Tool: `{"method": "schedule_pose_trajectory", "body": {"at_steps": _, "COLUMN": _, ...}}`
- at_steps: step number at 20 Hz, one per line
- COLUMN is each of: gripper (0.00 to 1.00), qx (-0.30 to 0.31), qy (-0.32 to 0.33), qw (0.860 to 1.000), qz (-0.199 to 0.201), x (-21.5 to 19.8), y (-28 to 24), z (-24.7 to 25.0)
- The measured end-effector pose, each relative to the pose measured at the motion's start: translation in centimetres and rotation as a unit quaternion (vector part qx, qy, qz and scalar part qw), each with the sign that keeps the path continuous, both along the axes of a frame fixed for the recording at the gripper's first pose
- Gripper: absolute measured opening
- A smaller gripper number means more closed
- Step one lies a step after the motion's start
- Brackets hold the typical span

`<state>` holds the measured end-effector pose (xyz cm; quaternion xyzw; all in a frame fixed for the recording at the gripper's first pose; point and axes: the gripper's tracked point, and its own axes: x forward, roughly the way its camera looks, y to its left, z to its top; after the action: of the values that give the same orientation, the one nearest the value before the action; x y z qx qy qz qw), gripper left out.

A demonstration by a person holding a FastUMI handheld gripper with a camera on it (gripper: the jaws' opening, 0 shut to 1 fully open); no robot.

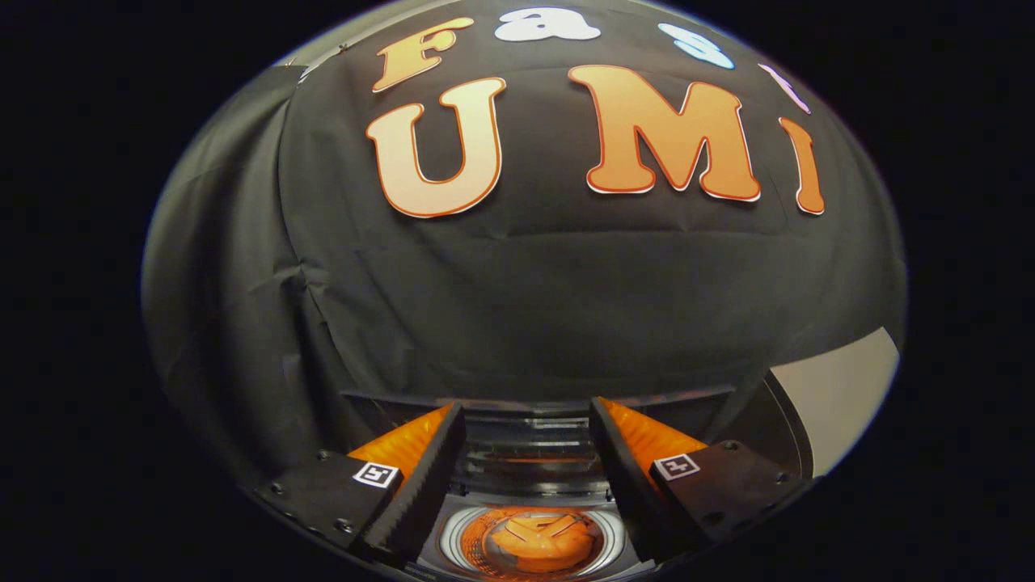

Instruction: Put the clothes into the washing machine and then close the washing machine lid.

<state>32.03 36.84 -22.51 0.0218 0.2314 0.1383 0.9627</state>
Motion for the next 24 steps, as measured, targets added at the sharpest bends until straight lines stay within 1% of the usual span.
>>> {"method": "schedule_pose_trajectory", "body": {"at_steps": 4, "gripper": 0.99, "qx": -0.005, "qy": 0.012, "qw": 1.0, "qz": -0.002, "x": 3.1, "y": 0.8, "z": -1.6}}
{"method": "schedule_pose_trajectory", "body": {"at_steps": 5, "gripper": 0.99, "qx": -0.011, "qy": 0.022, "qw": 1.0, "qz": -0.002, "x": 3.4, "y": 0.9, "z": -2.2}}
{"method": "schedule_pose_trajectory", "body": {"at_steps": 6, "gripper": 0.99, "qx": -0.01, "qy": 0.013, "qw": 1.0, "qz": -0.003, "x": 3.8, "y": 0.9, "z": -1.9}}
{"method": "schedule_pose_trajectory", "body": {"at_steps": 9, "gripper": 0.99, "qx": -0.014, "qy": 0.015, "qw": 1.0, "qz": 0.001, "x": 3.6, "y": 1.1, "z": -2.2}}
{"method": "schedule_pose_trajectory", "body": {"at_steps": 15, "gripper": 1.0, "qx": -0.007, "qy": 0.011, "qw": 1.0, "qz": 0.009, "x": 0.6, "y": 0.5, "z": -1.7}}
{"method": "schedule_pose_trajectory", "body": {"at_steps": 20, "gripper": 0.99, "qx": -0.01, "qy": 0.001, "qw": 1.0, "qz": 0.008, "x": -2.3, "y": 0.2, "z": -1.9}}
{"method": "schedule_pose_trajectory", "body": {"at_steps": 24, "gripper": 1.0, "qx": -0.015, "qy": -0.009, "qw": 1.0, "qz": 0.016, "x": -4.3, "y": -0.1, "z": -2.2}}
